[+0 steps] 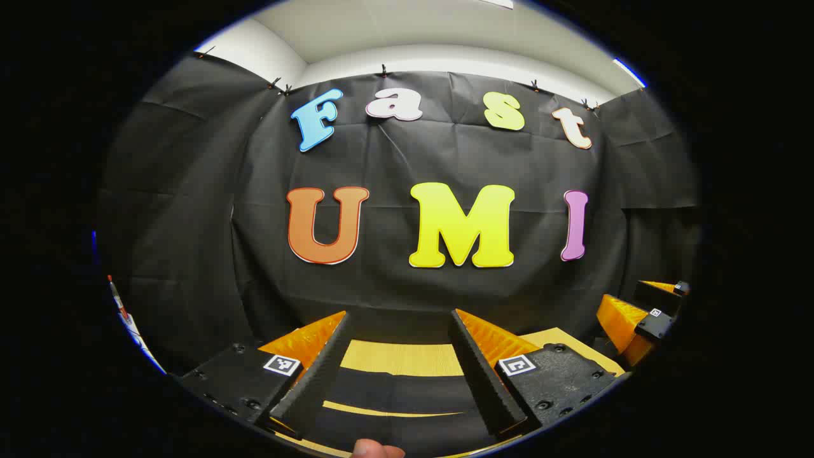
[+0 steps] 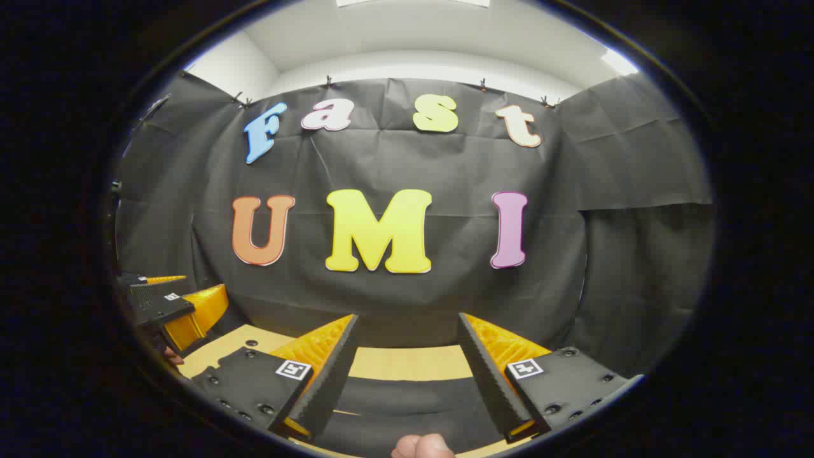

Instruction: Grasp the waist and the cuffs of the jeans and fold them to make the two legs overlap; first hold the waist and fold one-third of the jeans toward the cuffs, then hold the cuffs and fold the remaining one-third in the same direction to finish folding.

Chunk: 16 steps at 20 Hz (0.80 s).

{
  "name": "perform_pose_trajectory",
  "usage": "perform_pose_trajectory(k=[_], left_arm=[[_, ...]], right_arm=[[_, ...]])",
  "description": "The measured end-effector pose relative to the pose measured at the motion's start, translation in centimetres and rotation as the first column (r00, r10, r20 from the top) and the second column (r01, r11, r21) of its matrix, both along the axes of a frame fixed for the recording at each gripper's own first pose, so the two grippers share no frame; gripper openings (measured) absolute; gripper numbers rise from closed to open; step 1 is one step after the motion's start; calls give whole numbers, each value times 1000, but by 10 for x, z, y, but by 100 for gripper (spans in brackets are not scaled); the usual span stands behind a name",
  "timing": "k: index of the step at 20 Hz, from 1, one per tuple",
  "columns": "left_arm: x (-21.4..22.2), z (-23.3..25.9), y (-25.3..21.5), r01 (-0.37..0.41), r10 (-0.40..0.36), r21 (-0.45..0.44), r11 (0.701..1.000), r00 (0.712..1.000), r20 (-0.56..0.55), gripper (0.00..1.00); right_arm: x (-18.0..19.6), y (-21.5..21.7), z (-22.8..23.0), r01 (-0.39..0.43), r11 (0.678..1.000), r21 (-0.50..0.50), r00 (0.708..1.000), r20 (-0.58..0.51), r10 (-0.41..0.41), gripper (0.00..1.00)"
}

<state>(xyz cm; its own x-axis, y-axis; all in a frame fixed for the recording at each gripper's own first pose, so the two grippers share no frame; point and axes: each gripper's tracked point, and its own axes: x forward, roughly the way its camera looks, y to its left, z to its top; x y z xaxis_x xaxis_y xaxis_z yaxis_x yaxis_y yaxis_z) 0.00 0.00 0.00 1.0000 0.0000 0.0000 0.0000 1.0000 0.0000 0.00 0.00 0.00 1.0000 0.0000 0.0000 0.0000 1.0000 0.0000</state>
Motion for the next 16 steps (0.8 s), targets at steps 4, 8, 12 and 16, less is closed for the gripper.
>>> perform_pose_trajectory(k=[4, 8, 12, 16], left_arm=[[-2, -3, -1, -22, 22, 2, 1000, 1000, -7, 97], [-3, -5, -4, -35, 35, 1, 999, 999, -17, 97], [-1, -3, -10, -37, 37, 11, 999, 999, -8, 97], [1, -7, -17, -33, 33, 18, 999, 999, -20, 97]], right_arm=[[3, -2, -6, -17, 1000, 6, 1000, -13, 17, 96], [6, -9, -6, -27, 1000, 4, 999, -16, 27, 93], [8, -16, -6, -26, 1000, 4, 1000, -14, 26, 93], [11, -26, -9, -23, 1000, 6, 999, -23, 23, 96]])
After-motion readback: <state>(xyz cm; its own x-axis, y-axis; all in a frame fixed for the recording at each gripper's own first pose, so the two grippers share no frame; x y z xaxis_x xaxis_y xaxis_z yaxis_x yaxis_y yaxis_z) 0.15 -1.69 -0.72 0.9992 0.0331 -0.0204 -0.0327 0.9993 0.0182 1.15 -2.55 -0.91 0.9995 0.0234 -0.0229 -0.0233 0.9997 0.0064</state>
